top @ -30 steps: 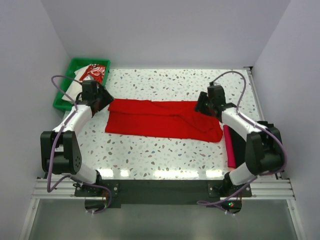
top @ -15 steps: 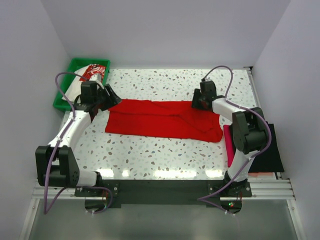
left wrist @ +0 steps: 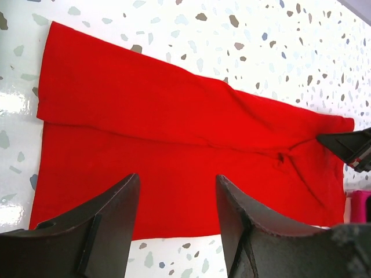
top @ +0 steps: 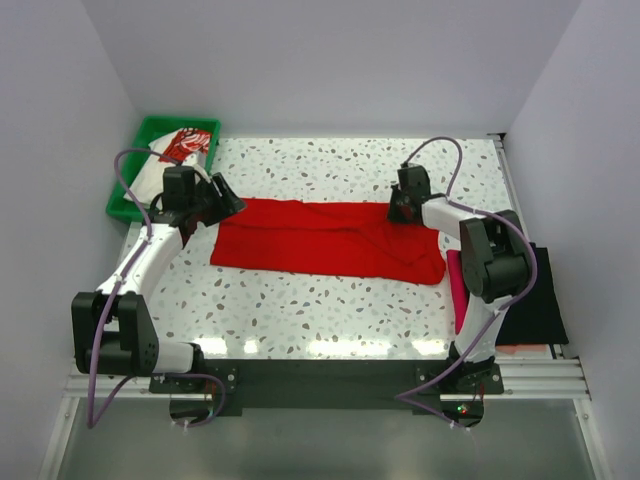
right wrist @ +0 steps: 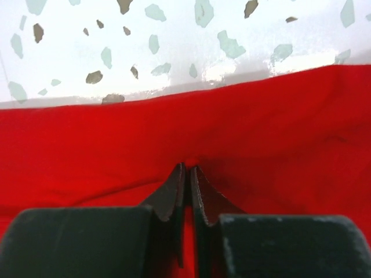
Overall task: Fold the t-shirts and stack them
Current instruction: Fold the tshirt
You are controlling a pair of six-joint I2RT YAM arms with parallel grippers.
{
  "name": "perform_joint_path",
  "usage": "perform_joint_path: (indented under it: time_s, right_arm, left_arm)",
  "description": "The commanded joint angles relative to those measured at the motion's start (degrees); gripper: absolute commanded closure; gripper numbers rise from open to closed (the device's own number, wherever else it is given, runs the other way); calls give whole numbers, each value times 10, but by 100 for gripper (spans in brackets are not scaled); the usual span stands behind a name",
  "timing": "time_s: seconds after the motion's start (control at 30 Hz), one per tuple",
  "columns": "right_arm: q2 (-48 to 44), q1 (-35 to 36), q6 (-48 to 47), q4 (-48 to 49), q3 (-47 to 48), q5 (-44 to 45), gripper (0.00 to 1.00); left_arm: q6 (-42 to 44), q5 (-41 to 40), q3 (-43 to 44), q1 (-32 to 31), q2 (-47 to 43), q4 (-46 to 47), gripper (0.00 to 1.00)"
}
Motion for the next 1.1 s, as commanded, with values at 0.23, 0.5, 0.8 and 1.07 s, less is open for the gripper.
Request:
perform_joint_path:
  time_s: [0.23, 0.5, 0.8, 1.07]
  right_arm:
    - [-104, 13, 52, 12, -50, -42, 100]
    - [-179, 45, 85, 7, -109, -56, 100]
    - [-221, 138, 124, -9, -145, 0, 100]
    - [-198, 179, 147, -18, -144, 32, 88]
  left_arm:
    - [14, 11, -7, 0, -21, 21, 40]
    - [17, 13, -10, 0, -24, 19, 40]
    - [17, 14, -12, 0, -23, 19, 40]
    - [16, 15, -16, 0, -14, 18, 40]
